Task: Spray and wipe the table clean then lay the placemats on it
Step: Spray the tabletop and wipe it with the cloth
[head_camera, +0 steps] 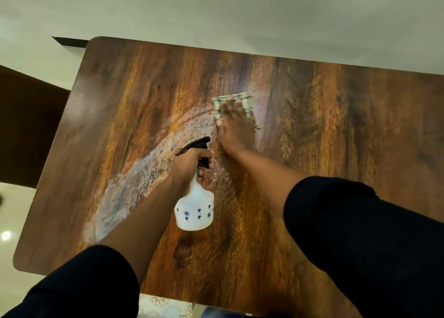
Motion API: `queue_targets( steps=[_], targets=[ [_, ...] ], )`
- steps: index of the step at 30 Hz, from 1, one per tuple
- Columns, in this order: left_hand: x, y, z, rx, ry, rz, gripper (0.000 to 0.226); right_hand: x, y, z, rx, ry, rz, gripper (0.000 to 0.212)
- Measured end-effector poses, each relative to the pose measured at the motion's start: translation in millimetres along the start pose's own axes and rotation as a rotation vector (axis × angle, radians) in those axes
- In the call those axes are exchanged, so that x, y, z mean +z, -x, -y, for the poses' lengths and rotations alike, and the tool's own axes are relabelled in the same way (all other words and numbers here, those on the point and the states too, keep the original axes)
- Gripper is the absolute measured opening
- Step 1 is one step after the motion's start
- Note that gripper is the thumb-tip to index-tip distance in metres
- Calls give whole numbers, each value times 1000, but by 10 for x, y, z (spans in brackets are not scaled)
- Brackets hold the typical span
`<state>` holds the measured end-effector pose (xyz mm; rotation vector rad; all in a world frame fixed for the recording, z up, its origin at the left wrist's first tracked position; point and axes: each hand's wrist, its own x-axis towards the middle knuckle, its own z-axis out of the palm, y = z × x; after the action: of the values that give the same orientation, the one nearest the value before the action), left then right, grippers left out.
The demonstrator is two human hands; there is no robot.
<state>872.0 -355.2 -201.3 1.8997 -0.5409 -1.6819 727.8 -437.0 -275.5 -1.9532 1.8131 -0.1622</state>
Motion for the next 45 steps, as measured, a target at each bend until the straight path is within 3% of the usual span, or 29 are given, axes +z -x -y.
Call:
queue_targets(
  steps=[4,7,15,18,24,28,32,37,41,45],
  targets=[
    [-20,26,39,18,-26,7,10,172,77,239,-207,100,114,69],
    [-5,15,64,7,-40,21,10,-3,117,76,-204,91,103,60],
    [217,158,144,4,-79,111,9,-558,648,-1239,303,-24,-102,58],
    [254,241,188,2,-79,124,12,-627,806,-1628,408,-56,-134,59],
    [111,385,280,12,-11,146,8,-537,785,-1261,594,-29,-145,61],
    [-48,404,380,15,15,93,12,-154,852,-539,376,1,-103,70],
    [-258,475,428,44,37,3,8,212,932,249,49,53,81,65],
    [-515,512,420,19,34,-50,13,319,1095,455,-231,143,233,65],
    [-630,451,452,29,10,-52,35,117,1045,71,-202,164,189,62],
    [-608,481,431,40,22,-18,21,-134,1084,-537,62,99,63,60]
  ],
)
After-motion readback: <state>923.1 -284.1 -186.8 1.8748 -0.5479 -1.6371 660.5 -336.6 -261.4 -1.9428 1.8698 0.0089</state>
